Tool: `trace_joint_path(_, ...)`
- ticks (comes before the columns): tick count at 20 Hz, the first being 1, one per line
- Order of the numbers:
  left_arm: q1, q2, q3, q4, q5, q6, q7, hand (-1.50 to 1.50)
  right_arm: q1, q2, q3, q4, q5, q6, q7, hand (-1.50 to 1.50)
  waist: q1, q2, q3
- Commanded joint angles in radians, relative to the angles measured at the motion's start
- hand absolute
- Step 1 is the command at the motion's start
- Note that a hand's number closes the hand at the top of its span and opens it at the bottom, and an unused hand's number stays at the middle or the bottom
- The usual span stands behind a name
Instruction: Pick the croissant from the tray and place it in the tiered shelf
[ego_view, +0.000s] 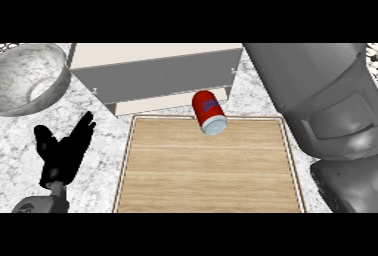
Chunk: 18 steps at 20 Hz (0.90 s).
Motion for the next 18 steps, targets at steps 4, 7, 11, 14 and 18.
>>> trace_joint_path(4,0.012,-0.015,0.012,0.060,0.008,0.001,0.029,0.00,0.037,-0.087,0.000,-0.031,0.063,-0.130,0.076,-1.50,-0.022,-0.001,-0.007)
trace_joint_path(7,0.045,0.006,0.026,0.057,0.010,-0.020,0.006,0.00,0.073,-0.189,-0.047,-0.087,0.026,-0.090,0.092,-1.50,-0.030,-0.005,-0.006)
trace_joint_path(11,0.018,-0.019,0.031,0.070,0.015,0.004,0.037,0.00,0.175,-0.235,-0.072,-0.209,-0.019,-0.044,0.125,-1.50,-0.049,-0.009,-0.005)
trace_joint_path(14,0.066,0.021,0.053,0.056,0.029,-0.042,0.011,0.00,0.242,-0.305,-0.082,-0.309,-0.069,0.084,0.149,-1.50,-0.047,-0.011,-0.005)
trace_joint_path(18,0.057,0.004,0.045,0.059,0.027,-0.046,0.013,0.00,0.307,-0.372,-0.111,-0.393,-0.128,0.176,0.143,-1.50,-0.031,-0.005,-0.006)
